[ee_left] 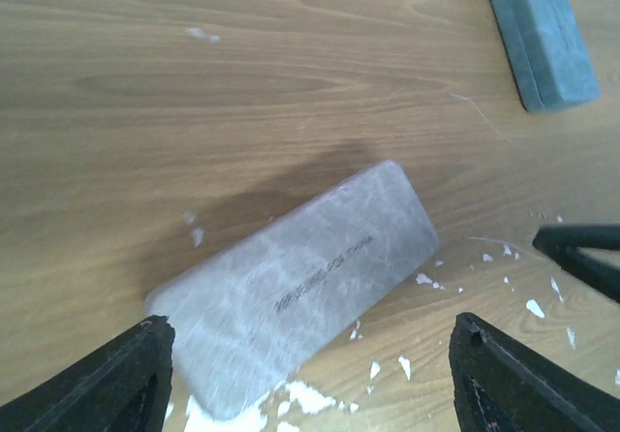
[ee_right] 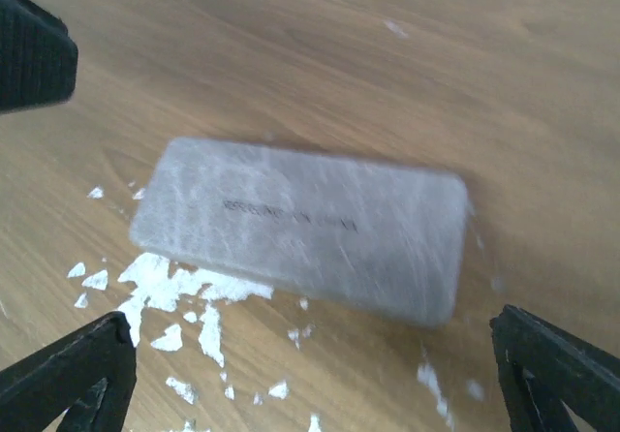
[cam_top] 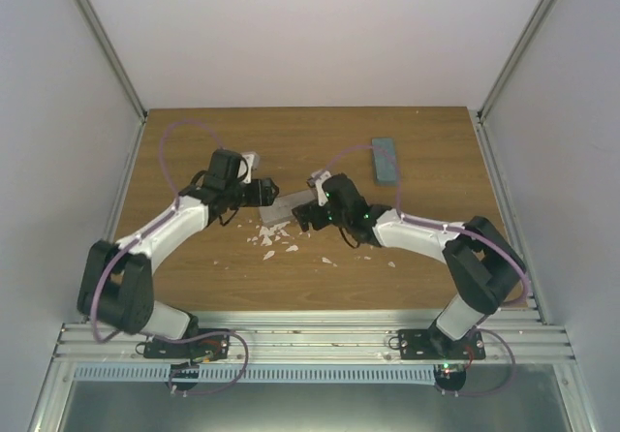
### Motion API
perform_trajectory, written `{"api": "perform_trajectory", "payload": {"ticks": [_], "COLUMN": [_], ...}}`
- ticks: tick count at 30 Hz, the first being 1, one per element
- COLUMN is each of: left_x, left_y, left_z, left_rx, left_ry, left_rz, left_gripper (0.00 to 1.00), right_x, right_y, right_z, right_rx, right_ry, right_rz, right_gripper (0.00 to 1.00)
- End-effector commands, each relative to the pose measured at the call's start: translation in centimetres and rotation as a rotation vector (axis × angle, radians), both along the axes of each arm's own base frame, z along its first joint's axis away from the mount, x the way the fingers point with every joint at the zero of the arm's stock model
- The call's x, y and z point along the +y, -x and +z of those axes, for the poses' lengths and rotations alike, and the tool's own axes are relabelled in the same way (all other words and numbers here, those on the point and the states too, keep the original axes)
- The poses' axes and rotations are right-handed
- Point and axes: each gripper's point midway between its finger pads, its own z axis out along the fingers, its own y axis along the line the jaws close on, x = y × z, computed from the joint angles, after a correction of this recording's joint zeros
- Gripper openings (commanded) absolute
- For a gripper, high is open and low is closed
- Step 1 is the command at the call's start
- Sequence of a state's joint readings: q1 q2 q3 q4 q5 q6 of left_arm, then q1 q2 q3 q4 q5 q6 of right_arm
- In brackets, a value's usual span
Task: Organize the sunglasses
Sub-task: Move the sunglasses case at the center of the board.
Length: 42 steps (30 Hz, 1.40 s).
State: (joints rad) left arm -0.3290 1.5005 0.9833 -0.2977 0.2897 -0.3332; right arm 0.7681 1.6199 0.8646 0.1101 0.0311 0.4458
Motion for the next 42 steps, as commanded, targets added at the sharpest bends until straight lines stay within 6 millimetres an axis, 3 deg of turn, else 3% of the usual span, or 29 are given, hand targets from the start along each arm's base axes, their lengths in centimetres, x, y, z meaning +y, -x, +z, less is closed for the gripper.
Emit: {"api": "perform_trajectory", "payload": {"ticks": [1, 7, 14, 24, 29, 32, 37, 42], "left_x": [3.7, 5.1, 5.2, 5.5, 5.2, 5.1, 5.0, 4.4], "left_y": [1.4, 5.5, 9.1, 10.6, 10.1, 10.1, 10.1, 10.0], "left_z": [1.9, 4.9, 6.4, 8.9, 9.3, 9.1, 8.7, 8.2], "left_rx": [-0.056, -0.107, -0.109, -0.158, -0.162, -0.154, -0.148, -0.125], "left_ry": [0.010, 0.118, 0.163, 0.190, 0.184, 0.182, 0.185, 0.195], "left_rz": [0.228, 0.284, 0.236, 0.219, 0.206, 0.201, 0.195, 0.172], "left_gripper": [0.78, 0.81, 0.82, 0.83, 0.83, 0.83, 0.84, 0.84], "right_x": [2.0, 4.0, 6.0, 5.8, 5.6, 5.6, 5.1, 4.2], "right_y": [0.4, -2.9, -3.4, -7.0, -10.7, -10.4, -7.4, -5.9], "right_z": [-0.8, -2.1, -4.1, -7.6, -6.6, -6.7, -8.6, -9.9], "right_rx": [-0.103, -0.215, -0.227, -0.204, -0.168, -0.088, 0.079, 0.167], "right_ry": [0.307, 0.525, 0.580, 0.686, 0.620, 0.526, 0.438, 0.435], "right_rz": [0.420, 0.624, 0.819, 0.719, 0.537, 0.545, 0.640, 0.653], "right_gripper": [1.00, 0.99, 1.00, 1.00, 1.00, 1.00, 0.93, 0.76]}}
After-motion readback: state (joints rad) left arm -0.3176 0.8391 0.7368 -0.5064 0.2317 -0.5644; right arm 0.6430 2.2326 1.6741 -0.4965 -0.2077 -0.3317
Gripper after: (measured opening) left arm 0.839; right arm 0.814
